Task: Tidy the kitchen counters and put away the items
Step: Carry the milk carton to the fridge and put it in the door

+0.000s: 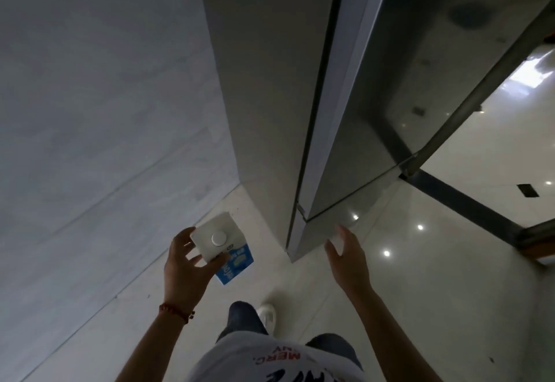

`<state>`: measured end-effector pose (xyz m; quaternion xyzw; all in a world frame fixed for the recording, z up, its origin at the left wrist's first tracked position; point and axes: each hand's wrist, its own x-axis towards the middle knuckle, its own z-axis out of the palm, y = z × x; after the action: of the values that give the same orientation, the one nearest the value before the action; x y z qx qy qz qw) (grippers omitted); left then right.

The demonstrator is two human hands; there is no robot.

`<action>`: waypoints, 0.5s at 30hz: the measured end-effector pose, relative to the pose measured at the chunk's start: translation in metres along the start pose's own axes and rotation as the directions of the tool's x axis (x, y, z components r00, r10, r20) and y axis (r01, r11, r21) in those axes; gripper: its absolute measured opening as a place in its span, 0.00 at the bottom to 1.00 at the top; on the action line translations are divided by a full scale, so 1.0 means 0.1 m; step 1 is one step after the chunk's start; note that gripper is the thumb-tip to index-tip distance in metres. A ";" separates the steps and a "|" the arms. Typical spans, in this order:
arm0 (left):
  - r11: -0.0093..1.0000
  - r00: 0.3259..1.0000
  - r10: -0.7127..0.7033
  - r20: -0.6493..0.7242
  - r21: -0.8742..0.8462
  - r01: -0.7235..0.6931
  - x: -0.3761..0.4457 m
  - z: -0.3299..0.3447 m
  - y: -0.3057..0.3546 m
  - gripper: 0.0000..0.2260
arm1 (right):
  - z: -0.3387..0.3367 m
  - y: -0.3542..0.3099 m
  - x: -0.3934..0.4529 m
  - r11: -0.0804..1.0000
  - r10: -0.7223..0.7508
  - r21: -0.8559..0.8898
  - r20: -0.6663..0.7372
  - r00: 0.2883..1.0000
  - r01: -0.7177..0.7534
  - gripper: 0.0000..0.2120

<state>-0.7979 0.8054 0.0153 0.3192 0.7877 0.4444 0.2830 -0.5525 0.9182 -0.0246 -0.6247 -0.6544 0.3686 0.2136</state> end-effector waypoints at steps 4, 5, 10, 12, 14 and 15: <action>0.994 0.994 0.105 0.036 -0.018 -0.105 0.56 0.11 0.49 0.31 | -0.18 -0.66 0.49 0.977 -0.109 0.143 -0.312 0.944 0.161 0.34; 0.991 0.991 0.131 0.038 -0.020 -0.131 0.65 0.15 0.59 0.31 | -0.22 -0.83 0.62 0.957 -0.186 0.129 -0.413 0.892 0.259 0.35; 0.985 0.985 0.170 0.018 -0.039 -0.169 0.81 0.33 0.85 0.32 | -0.36 -1.39 1.22 0.878 -0.367 -0.019 -0.670 0.645 0.479 0.39; 0.987 0.988 0.153 0.031 -0.058 -0.151 0.80 0.39 0.84 0.32 | -0.39 -1.43 1.35 0.871 -0.389 -0.070 -0.703 0.595 0.487 0.41; 0.989 0.989 0.135 0.053 -0.070 -0.131 0.79 0.44 0.82 0.32 | -0.42 -1.39 1.41 0.860 -0.432 -0.121 -0.689 0.582 0.495 0.42; 0.990 0.989 0.130 0.064 -0.065 -0.126 0.79 0.46 0.82 0.32 | -0.43 -1.34 1.43 0.852 -0.457 -0.143 -0.674 0.581 0.504 0.42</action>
<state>-0.7938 0.9219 0.0542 0.3752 0.7416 0.4743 0.2902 -0.6273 1.0737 0.0780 -0.5076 -0.6596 0.0598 0.5510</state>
